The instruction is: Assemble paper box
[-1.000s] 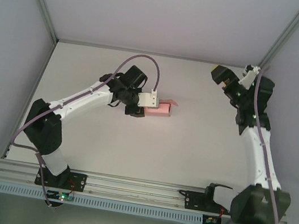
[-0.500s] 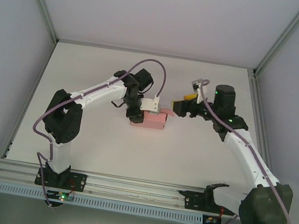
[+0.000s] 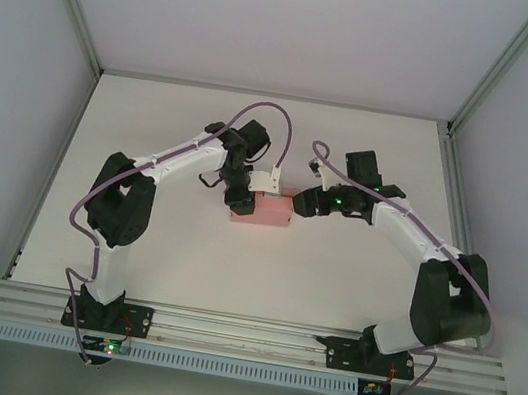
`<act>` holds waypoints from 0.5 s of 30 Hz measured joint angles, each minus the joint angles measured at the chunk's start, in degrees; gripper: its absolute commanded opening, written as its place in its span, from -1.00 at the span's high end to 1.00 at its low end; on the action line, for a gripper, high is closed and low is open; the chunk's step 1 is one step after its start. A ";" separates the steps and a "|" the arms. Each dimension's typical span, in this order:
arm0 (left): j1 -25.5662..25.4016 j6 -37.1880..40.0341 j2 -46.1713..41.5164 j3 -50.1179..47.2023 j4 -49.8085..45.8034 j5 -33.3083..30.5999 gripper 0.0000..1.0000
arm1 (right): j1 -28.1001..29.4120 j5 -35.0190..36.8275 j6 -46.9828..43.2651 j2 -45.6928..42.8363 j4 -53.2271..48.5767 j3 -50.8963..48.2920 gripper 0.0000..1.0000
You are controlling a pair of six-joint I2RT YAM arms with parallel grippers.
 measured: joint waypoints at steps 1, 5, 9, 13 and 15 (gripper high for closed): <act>0.00 0.00 0.04 0.09 -0.02 -0.02 0.39 | 0.00 0.20 -0.11 1.07 -0.09 0.74 0.09; -0.02 -0.20 0.22 0.35 0.00 -0.07 0.39 | 0.00 0.63 -0.79 3.30 -0.04 3.39 0.19; -0.02 -0.66 0.22 0.35 0.13 -0.04 0.39 | 0.15 1.20 -0.72 3.10 -0.22 4.24 0.57; -0.02 -1.29 0.24 0.35 0.33 -0.17 0.39 | 0.63 2.03 -0.92 2.99 -3.56 6.03 0.79; -0.02 -1.44 0.24 0.35 0.55 -0.09 0.40 | 1.07 2.73 -0.94 2.99 -5.57 7.17 0.93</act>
